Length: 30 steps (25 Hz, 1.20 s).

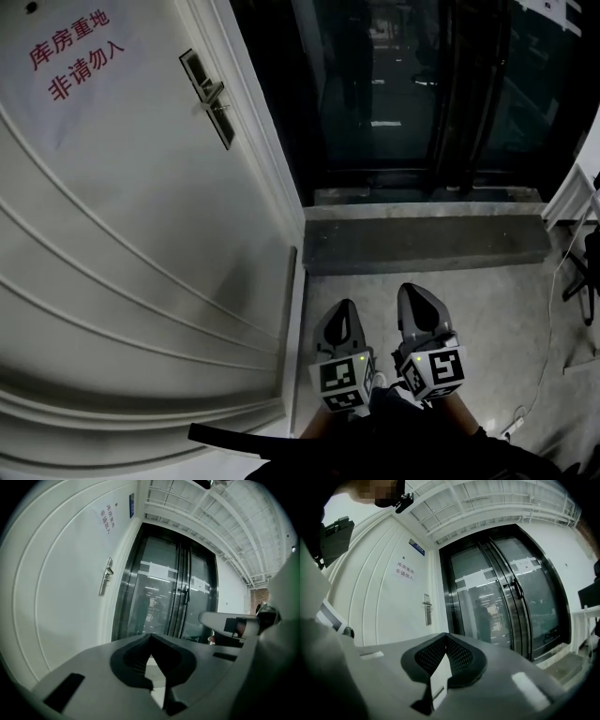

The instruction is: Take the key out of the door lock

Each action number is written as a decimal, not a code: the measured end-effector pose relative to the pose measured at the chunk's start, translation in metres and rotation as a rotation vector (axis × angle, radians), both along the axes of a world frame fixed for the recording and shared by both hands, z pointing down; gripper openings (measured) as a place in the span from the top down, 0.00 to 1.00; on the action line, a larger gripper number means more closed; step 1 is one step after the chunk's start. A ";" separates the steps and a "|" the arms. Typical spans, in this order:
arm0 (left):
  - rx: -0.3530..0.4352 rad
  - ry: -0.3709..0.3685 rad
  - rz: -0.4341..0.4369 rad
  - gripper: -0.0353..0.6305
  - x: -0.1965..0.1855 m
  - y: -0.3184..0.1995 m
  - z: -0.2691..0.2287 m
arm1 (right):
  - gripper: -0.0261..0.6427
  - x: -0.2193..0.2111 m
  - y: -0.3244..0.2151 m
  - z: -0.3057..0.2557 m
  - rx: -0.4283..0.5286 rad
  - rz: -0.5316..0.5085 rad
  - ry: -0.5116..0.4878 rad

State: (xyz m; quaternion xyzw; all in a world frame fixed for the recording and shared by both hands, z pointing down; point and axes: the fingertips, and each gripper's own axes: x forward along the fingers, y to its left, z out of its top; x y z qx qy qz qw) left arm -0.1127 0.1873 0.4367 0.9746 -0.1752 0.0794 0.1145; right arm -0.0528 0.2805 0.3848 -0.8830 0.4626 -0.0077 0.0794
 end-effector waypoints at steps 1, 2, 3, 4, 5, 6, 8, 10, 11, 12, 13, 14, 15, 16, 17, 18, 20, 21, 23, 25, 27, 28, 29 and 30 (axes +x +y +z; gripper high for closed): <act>0.001 -0.004 -0.004 0.95 0.009 -0.001 0.000 | 0.96 0.010 -0.002 0.001 -0.003 -0.008 0.003; 0.003 -0.009 -0.010 0.95 0.016 -0.002 0.001 | 0.96 0.019 -0.004 0.001 -0.005 -0.017 0.001; 0.003 -0.013 -0.017 0.95 0.023 -0.004 0.003 | 0.96 0.026 -0.006 0.002 -0.005 -0.026 -0.005; 0.002 -0.017 -0.025 0.95 0.030 -0.006 0.003 | 0.96 0.033 -0.009 0.002 -0.005 -0.037 -0.011; 0.000 -0.020 -0.034 0.95 0.035 -0.007 0.004 | 0.96 0.038 -0.012 0.002 -0.005 -0.048 -0.013; -0.002 -0.021 -0.041 0.95 0.041 -0.009 0.004 | 0.96 0.043 -0.015 0.002 -0.007 -0.059 -0.013; -0.010 -0.015 -0.048 0.95 0.052 -0.010 0.004 | 0.96 0.054 -0.017 0.006 -0.012 -0.071 -0.009; -0.023 -0.002 -0.045 0.95 0.064 -0.010 -0.001 | 0.96 0.066 -0.020 0.010 -0.012 -0.081 -0.019; -0.022 0.002 -0.045 0.95 0.068 -0.011 -0.003 | 0.96 0.071 -0.022 0.011 -0.010 -0.088 -0.024; -0.017 0.002 -0.049 0.95 0.072 -0.013 -0.004 | 0.96 0.074 -0.025 0.010 -0.007 -0.097 -0.026; -0.011 -0.002 -0.055 0.95 0.074 -0.016 -0.004 | 0.96 0.077 -0.029 0.010 -0.005 -0.106 -0.024; -0.009 -0.006 -0.064 0.95 0.076 -0.019 -0.003 | 0.96 0.078 -0.034 0.010 -0.004 -0.118 -0.019; -0.012 -0.008 -0.073 0.95 0.078 -0.023 -0.003 | 0.96 0.080 -0.039 0.010 -0.005 -0.132 -0.016; -0.016 -0.008 -0.082 0.95 0.081 -0.028 -0.002 | 0.96 0.082 -0.045 0.010 -0.005 -0.145 -0.017; -0.018 -0.007 -0.089 0.95 0.084 -0.032 -0.001 | 0.96 0.084 -0.051 0.011 -0.005 -0.155 -0.023; -0.016 -0.006 -0.095 0.95 0.087 -0.037 -0.001 | 0.96 0.087 -0.057 0.011 -0.004 -0.162 -0.031; -0.012 -0.005 -0.100 0.95 0.095 -0.049 -0.001 | 0.96 0.095 -0.070 0.011 0.000 -0.168 -0.037; -0.012 -0.003 -0.101 0.95 0.100 -0.056 -0.001 | 0.96 0.100 -0.076 0.011 0.004 -0.169 -0.033; -0.016 -0.001 -0.103 0.95 0.113 -0.070 0.000 | 0.96 0.112 -0.088 0.012 0.006 -0.172 -0.023; -0.022 -0.003 -0.103 0.95 0.127 -0.084 0.002 | 0.96 0.124 -0.101 0.011 0.001 -0.180 -0.024; -0.028 -0.009 -0.097 0.95 0.141 -0.098 0.001 | 0.96 0.134 -0.116 0.008 0.004 -0.192 -0.032; -0.025 -0.004 -0.090 0.95 0.149 -0.104 -0.003 | 0.96 0.140 -0.123 0.005 0.010 -0.196 -0.028; -0.019 0.008 -0.082 0.95 0.158 -0.111 -0.007 | 0.96 0.147 -0.130 0.002 0.014 -0.199 -0.018; -0.014 0.019 -0.076 0.95 0.165 -0.117 -0.009 | 0.96 0.153 -0.138 0.000 0.016 -0.200 -0.010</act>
